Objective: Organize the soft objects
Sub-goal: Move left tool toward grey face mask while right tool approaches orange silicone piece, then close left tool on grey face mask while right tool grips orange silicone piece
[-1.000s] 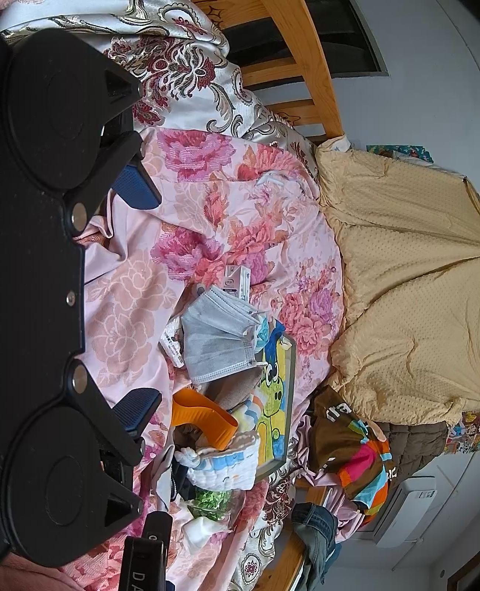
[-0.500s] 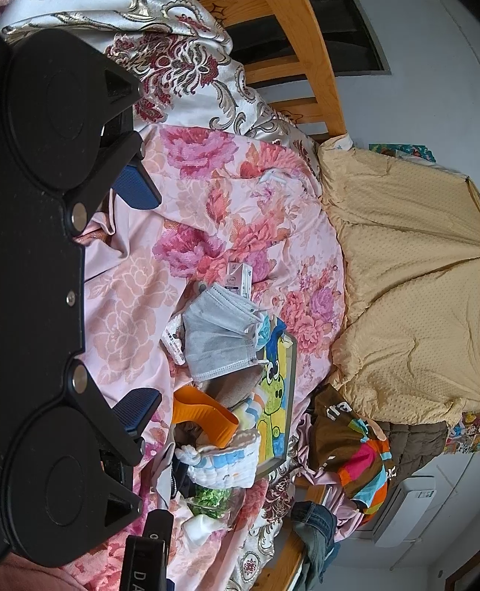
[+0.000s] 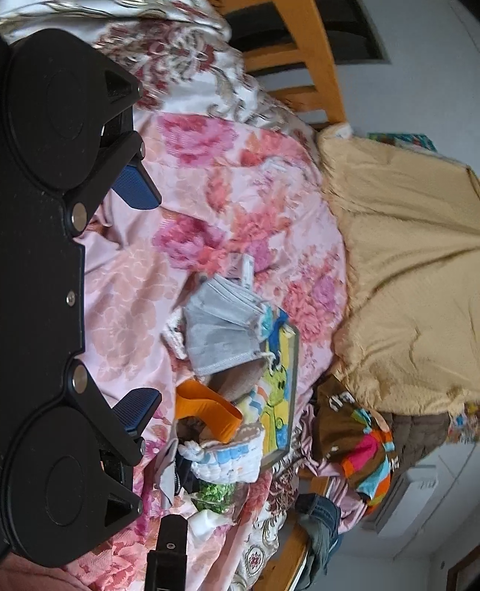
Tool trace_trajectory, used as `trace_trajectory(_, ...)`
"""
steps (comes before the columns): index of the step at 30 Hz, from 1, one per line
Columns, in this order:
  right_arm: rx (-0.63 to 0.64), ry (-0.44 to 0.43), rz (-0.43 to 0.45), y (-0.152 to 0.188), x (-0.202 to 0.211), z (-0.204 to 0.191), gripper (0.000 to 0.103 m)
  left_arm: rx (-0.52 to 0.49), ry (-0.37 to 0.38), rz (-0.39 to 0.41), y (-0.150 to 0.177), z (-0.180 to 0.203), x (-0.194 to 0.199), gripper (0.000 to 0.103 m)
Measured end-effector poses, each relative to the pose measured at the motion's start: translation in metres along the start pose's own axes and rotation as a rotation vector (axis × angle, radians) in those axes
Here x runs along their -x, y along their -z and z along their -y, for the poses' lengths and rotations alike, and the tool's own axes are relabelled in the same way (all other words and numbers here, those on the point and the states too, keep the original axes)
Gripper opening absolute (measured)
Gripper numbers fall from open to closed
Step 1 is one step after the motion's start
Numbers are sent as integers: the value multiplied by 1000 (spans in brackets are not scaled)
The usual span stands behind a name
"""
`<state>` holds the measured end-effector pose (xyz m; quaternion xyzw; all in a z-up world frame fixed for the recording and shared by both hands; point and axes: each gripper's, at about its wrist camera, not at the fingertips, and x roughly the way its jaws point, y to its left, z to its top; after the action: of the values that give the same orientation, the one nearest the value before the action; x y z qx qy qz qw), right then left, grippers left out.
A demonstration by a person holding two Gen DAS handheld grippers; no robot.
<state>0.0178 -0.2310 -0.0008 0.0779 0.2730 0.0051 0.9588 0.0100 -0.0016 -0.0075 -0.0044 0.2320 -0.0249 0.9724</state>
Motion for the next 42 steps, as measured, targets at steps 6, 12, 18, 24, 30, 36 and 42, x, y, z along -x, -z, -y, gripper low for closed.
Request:
trace_trajectory(6,63,-45,-3,-9,-19,-8,103,-45,39,9,-18,1,-31,102)
trace_trajectory(12,218,-78,54,-24,-38,-21,103,-70,65,2,-38,-7,-67,102)
trace_trajectory(18,412,-118,131,-39,-61,-35,103,-136,99,-11,-52,-11,-98,102)
trace_trajectory(24,562,-200,145,-38,-94,-47,102,-195,140,-45,-58,-15,-129,102)
trace_trajectory(30,678,-248,143,-30,-116,-56,92,-194,184,-104,-62,-23,-153,102)
trace_trajectory(36,727,-260,120,-28,-131,-58,67,-112,258,-127,-67,-30,-168,102)
trace_trajectory(42,706,-241,90,-30,-139,-50,51,-75,309,-195,-75,-28,-179,96)
